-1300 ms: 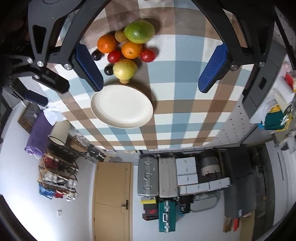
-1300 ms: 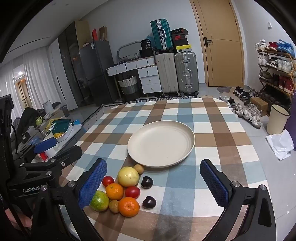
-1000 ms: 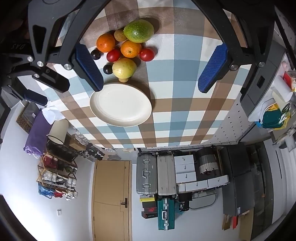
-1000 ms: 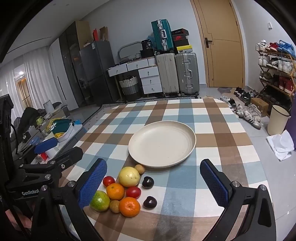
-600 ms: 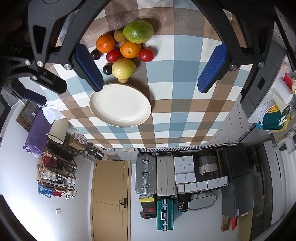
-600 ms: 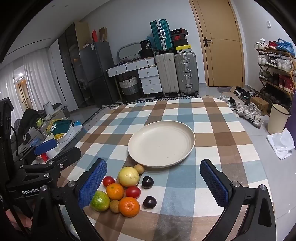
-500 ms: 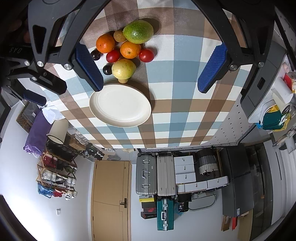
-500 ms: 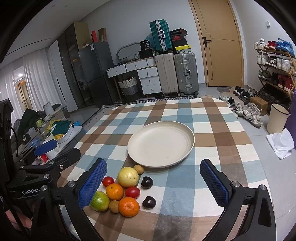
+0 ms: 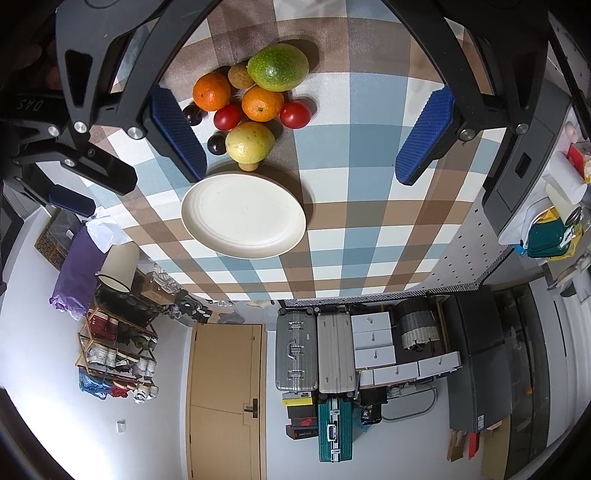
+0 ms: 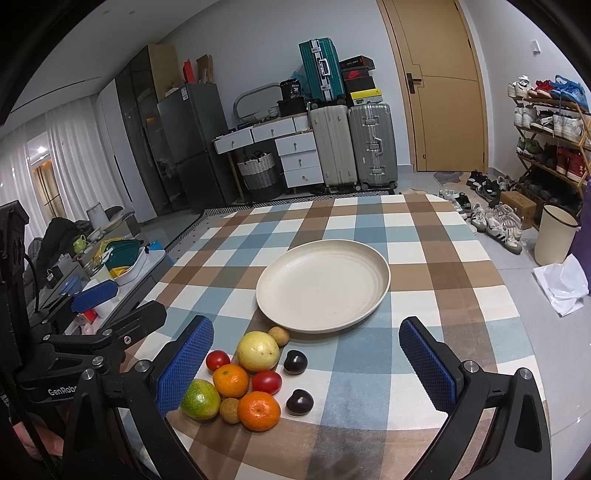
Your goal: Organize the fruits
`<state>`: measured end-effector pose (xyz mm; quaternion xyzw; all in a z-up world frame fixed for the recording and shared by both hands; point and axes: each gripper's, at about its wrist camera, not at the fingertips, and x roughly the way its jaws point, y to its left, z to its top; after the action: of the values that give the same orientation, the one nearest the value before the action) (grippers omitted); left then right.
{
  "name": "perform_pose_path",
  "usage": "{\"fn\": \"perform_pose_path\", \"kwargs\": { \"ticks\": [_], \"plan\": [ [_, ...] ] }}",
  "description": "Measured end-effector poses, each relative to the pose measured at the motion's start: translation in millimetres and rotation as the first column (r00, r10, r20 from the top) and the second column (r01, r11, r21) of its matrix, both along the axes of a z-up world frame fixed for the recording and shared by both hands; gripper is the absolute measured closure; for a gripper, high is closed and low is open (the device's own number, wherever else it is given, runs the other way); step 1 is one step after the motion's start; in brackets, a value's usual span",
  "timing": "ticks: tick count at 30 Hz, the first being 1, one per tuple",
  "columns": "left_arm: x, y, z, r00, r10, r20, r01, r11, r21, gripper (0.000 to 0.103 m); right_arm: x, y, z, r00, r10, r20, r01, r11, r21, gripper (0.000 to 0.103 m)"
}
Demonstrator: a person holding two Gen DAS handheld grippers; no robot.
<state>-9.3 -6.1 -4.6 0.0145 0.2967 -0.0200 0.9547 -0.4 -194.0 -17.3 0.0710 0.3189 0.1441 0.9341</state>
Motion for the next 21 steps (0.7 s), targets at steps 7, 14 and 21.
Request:
{"fn": "perform_pose_path", "kwargs": {
  "ticks": [7,14,21],
  "plan": [
    [1.3,-0.6,-1.3,1.000,-0.004,-0.008,0.004,1.000,-0.003,0.001,-0.3,-0.1,0.0,1.000,-0.001,0.000,0.001,1.000,-0.001,0.000],
    [1.6,0.0,-3.5,1.000,-0.004,-0.015,0.004,1.000,-0.004,0.001,0.5,0.1,-0.6,1.000,-0.001,-0.001,0.001,1.000,-0.001,0.000],
    [3.0,6.0,-7.4,0.999,-0.009,-0.032,0.008,1.000,-0.022,0.001,-0.1,-0.1,-0.6,1.000,0.000,0.000,0.000,1.000,-0.002,0.000]
  ]
}}
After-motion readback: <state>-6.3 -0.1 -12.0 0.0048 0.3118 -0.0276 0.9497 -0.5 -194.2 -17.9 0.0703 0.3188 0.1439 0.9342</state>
